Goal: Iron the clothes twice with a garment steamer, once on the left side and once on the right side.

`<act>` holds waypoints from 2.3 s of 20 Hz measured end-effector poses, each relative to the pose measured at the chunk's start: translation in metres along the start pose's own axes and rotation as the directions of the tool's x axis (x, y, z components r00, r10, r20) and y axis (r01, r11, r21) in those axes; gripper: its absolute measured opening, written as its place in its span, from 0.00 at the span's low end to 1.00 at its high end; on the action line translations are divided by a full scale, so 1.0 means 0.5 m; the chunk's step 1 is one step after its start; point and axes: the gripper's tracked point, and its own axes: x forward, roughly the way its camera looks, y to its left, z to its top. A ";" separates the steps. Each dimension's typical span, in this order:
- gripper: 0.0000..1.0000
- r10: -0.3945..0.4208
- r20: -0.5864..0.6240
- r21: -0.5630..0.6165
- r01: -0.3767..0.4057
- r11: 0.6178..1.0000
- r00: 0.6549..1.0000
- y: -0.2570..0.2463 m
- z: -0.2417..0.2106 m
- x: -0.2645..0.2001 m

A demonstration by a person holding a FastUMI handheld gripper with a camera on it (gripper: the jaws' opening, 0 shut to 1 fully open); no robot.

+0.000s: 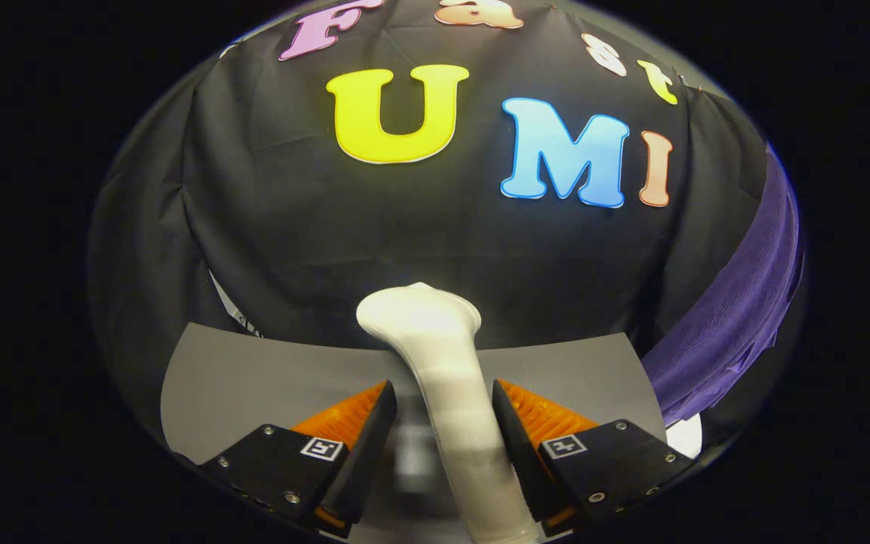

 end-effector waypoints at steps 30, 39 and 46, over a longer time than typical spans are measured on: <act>0.34 -0.009 0.479 0.017 0.001 1.000 0.878 -0.113 -0.099 -0.462; 0.33 -0.022 0.610 0.068 -0.024 0.997 0.792 -0.196 -0.217 -0.619; 0.33 -0.029 0.679 0.071 -0.026 0.997 0.734 -0.238 -0.304 -0.705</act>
